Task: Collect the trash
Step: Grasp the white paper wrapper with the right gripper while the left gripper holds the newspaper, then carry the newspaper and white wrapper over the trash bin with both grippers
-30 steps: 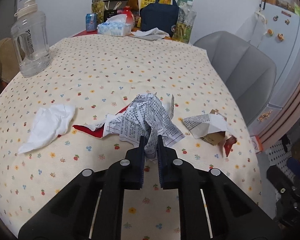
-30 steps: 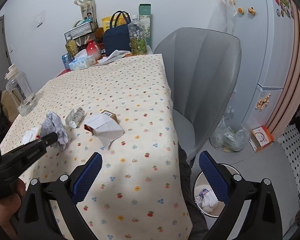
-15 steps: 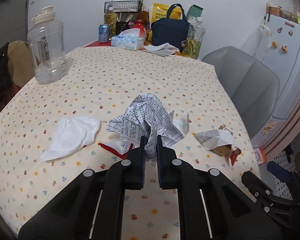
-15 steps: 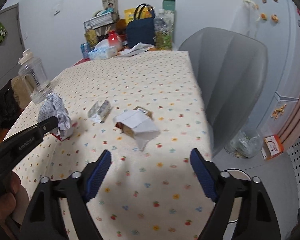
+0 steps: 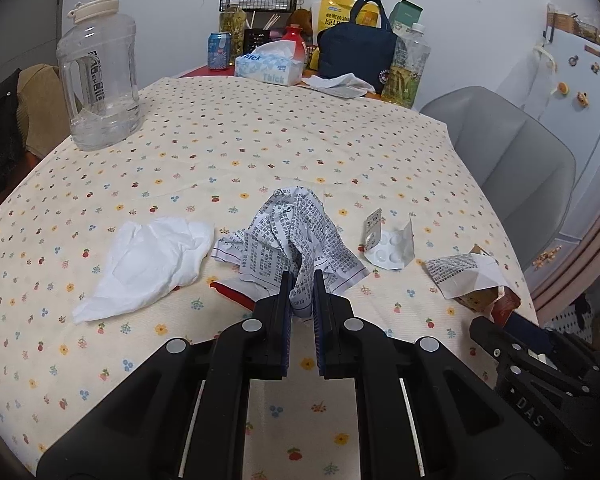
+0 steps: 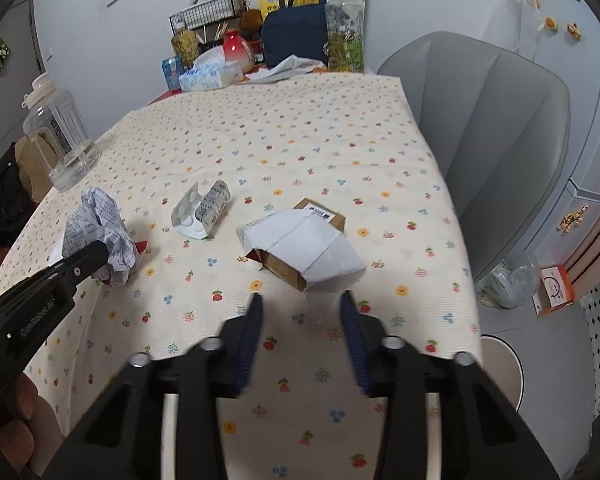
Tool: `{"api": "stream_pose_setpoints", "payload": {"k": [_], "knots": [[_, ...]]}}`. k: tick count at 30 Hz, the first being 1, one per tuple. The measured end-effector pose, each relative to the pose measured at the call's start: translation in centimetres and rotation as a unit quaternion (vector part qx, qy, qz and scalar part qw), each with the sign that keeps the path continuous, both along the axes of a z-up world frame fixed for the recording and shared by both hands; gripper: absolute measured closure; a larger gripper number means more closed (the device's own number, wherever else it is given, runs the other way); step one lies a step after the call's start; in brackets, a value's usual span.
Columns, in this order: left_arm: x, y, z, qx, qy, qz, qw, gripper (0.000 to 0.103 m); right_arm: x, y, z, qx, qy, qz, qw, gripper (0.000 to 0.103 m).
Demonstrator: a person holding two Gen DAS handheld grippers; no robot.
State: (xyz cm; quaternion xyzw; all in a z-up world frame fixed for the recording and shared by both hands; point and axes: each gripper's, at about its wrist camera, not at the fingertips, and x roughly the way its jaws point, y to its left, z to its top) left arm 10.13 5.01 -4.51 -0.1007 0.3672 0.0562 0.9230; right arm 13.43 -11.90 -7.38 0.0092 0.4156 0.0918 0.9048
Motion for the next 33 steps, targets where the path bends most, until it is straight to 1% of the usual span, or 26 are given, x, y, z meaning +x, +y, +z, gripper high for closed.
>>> {"api": "stream_pose_setpoints", "payload": {"k": [1, 2, 4, 6, 10, 23, 33], "knots": [[0.0, 0.0, 0.0, 0.000, 0.000, 0.000, 1.0000, 0.093, 0.1, 0.1, -0.1, 0.001, 0.004, 0.003, 1.000, 0.083], [0.0, 0.0, 0.0, -0.001, 0.000, -0.001, 1.0000, 0.093, 0.1, 0.1, -0.2, 0.003, 0.006, 0.005, 1.000, 0.089], [-0.1, 0.0, 0.1, -0.003, -0.002, -0.001, 1.0000, 0.093, -0.1, 0.0, 0.0, 0.006, 0.002, 0.007, 1.000, 0.094], [-0.2, 0.0, 0.3, -0.005, -0.005, -0.002, 1.0000, 0.093, -0.4, -0.1, 0.4, 0.007, -0.005, 0.009, 1.000, 0.097], [-0.6, -0.6, 0.9, -0.006, -0.012, -0.007, 0.9999, 0.093, -1.4, -0.6, 1.5, 0.014, -0.015, 0.010, 1.000, 0.099], [-1.3, -3.4, 2.8, 0.002, -0.028, -0.031, 0.9991, 0.093, -3.8, -2.8, 3.8, 0.038, -0.042, 0.003, 0.998, 0.100], [-1.5, -6.2, 3.8, 0.010, -0.036, -0.059, 0.9976, 0.093, -5.6, -5.7, 5.5, 0.045, -0.062, -0.020, 0.997, 0.101]]}}
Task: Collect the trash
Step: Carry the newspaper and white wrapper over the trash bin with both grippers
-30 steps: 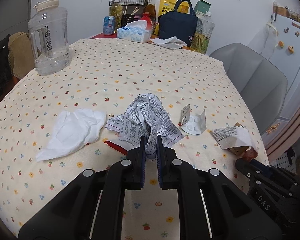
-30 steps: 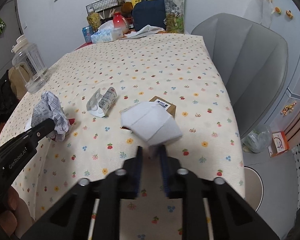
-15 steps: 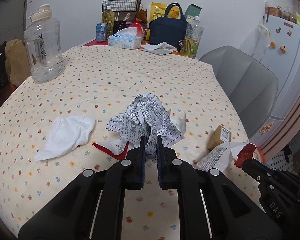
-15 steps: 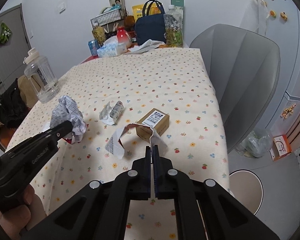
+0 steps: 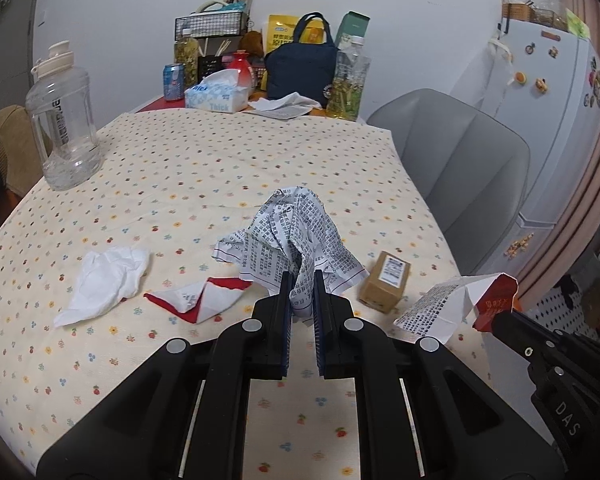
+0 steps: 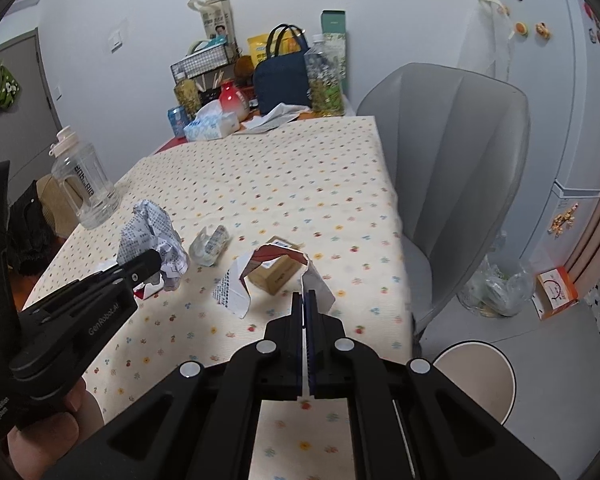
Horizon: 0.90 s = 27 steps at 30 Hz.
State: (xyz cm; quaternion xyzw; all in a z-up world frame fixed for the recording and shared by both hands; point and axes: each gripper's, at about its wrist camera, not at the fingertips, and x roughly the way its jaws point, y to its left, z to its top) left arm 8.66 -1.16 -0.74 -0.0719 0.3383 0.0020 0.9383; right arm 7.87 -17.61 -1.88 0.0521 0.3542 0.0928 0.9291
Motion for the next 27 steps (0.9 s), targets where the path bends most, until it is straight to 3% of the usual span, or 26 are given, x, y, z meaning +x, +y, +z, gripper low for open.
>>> {"api": "stream_pose_setpoints", "payload": {"k": [27], "knots": [[1.6, -14.1, 2.5, 0.025, -0.020, -0.136, 0.9902, 0.093, -2.8, -12.9, 0.5, 0.014, -0.013, -0.117, 0.993, 0.101]]}}
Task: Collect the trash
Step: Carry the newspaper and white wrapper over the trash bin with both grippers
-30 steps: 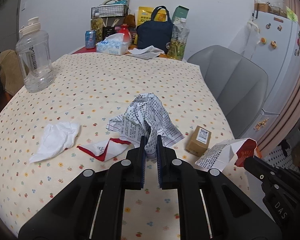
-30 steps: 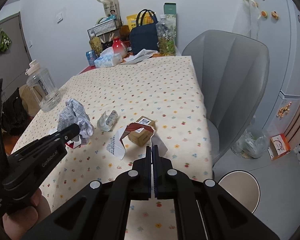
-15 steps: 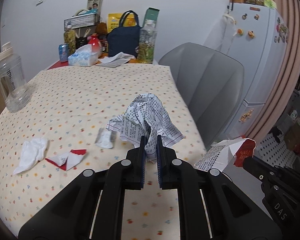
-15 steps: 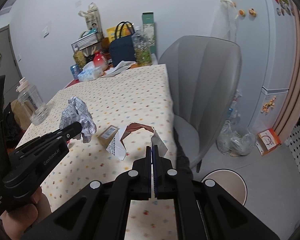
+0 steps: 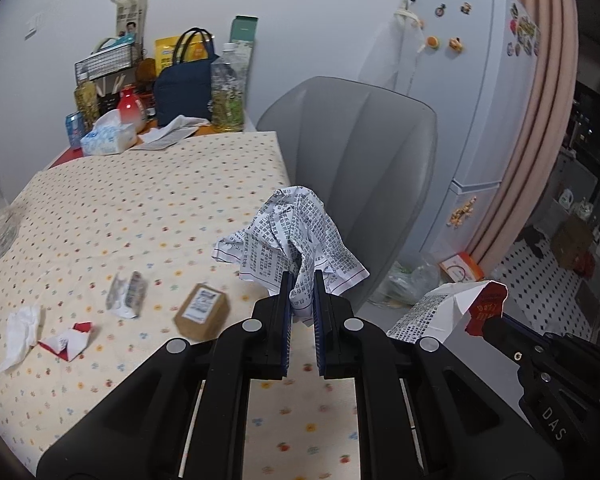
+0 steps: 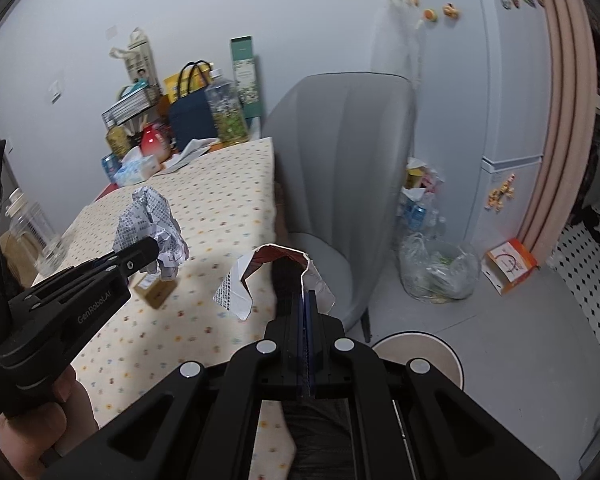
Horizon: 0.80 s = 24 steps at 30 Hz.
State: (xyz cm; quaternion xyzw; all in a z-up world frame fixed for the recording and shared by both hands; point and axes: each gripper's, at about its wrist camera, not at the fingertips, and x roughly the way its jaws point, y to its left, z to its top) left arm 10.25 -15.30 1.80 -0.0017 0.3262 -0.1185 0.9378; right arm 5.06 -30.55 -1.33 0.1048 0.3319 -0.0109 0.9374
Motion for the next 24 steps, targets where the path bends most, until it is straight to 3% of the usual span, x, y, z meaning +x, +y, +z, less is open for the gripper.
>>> {"api": "stream_pose_setpoints", "payload": {"k": [24], "knots": [[2.0, -12.3, -4.0, 0.048, 0.042, -0.090, 0.9939, 0.093, -0.2, -10.5, -6.5, 0.050, 0.043, -0.093, 0.993, 0.101]]}}
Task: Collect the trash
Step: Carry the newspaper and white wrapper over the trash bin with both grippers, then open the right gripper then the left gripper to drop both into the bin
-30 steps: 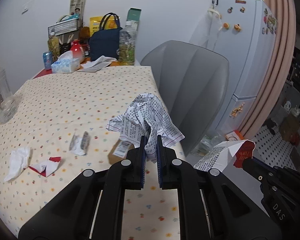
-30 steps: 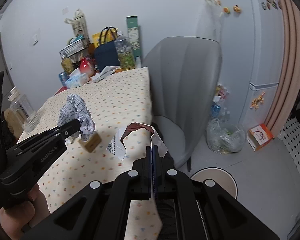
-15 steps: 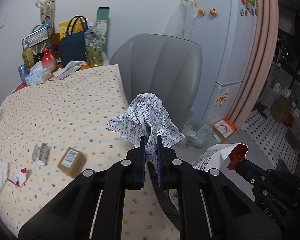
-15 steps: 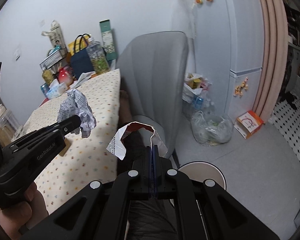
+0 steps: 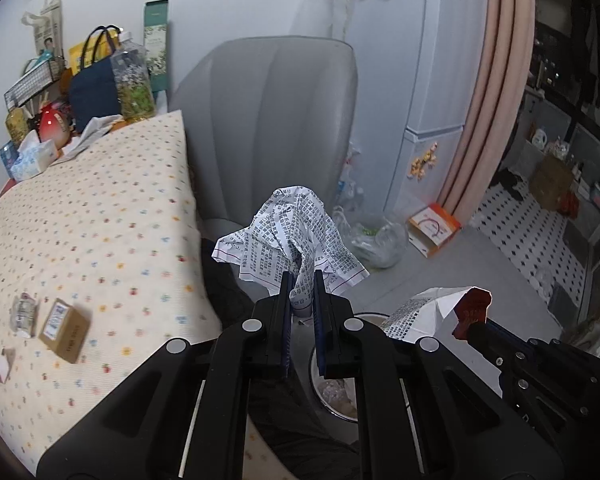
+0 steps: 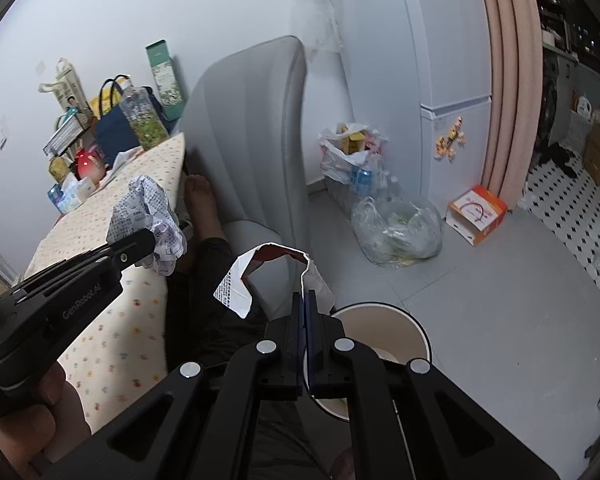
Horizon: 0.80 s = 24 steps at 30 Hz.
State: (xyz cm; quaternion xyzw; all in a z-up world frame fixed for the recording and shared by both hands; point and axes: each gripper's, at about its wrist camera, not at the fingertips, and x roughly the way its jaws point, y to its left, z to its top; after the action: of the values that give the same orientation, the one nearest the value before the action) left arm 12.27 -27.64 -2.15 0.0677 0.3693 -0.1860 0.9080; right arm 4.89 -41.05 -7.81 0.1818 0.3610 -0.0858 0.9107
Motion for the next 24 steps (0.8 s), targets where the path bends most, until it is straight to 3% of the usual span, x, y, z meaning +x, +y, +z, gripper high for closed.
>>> {"api": "stream_pose_setpoints", "payload": {"k": [12, 13, 14, 15, 24], "knots": [[1.3, -2.0, -3.1, 0.022, 0.032, -0.007, 0.9992, 0.093, 2.1, -3.2, -4.9, 0.030, 0.049, -0.022, 0.998, 0.096], [1.5, -2.2, -3.4, 0.025, 0.035, -0.007, 0.9990, 0.093, 2.3, -3.6, -5.6, 0.034, 0.055, -0.024, 0.998, 0.085], [1.6, -2.3, -3.6, 0.027, 0.037, -0.007, 0.9989, 0.093, 2.3, -4.0, -6.0, 0.037, 0.058, -0.029, 0.997, 0.064], [1.7, -2.4, -3.6, 0.028, 0.038, -0.007, 0.9988, 0.093, 2.2, -4.2, -6.1, 0.037, 0.056, -0.034, 0.997, 0.057], [1.6, -4.8, -4.7, 0.040, 0.048, -0.026, 0.9977, 0.093, 0.3, -7.2, -6.1, 0.032, 0.049, -0.080, 0.995, 0.052]]}}
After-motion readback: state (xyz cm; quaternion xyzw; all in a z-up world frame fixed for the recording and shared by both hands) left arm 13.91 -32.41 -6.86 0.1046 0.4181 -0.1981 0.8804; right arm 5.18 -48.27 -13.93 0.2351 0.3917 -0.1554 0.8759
